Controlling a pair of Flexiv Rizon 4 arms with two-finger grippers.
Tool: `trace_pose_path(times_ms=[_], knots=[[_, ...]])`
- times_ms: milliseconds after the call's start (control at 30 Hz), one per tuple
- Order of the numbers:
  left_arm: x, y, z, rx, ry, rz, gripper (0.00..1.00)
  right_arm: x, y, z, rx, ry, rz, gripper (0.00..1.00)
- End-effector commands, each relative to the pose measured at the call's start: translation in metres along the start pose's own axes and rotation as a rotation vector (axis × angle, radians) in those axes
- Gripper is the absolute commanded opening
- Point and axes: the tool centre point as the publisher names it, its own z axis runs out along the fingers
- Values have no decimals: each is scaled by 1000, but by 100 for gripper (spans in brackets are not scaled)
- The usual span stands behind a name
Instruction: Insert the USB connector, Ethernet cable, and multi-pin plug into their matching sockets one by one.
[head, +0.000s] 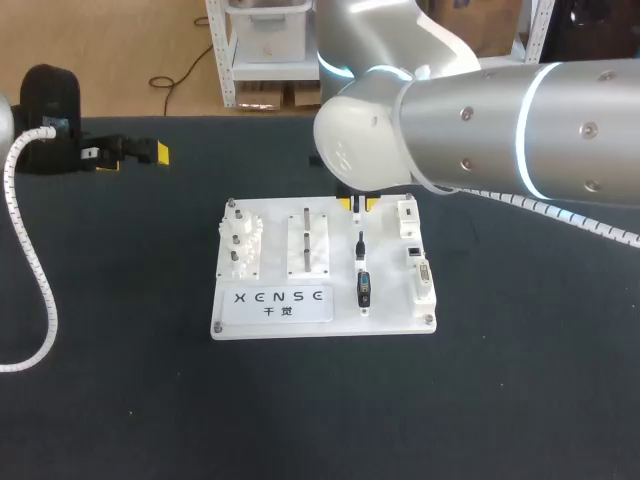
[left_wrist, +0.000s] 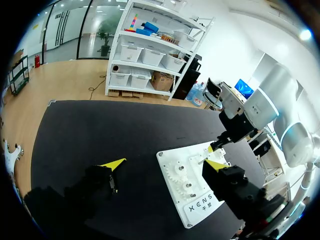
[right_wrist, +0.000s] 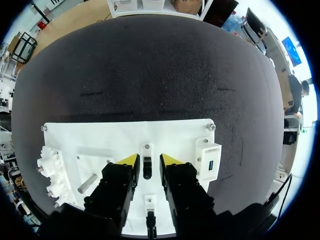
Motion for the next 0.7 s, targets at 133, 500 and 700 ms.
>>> trace_pose_path(times_ms=[133,500,700], knots=[[0,0,0,0,0,0,100,-1,4,1,7,6,-10,21],[0,0,0,0,0,0,100,0,5,1,17,4,-25,1],[0,0,0,0,0,0,100,0,3,-1,19,-1,-24,0]])
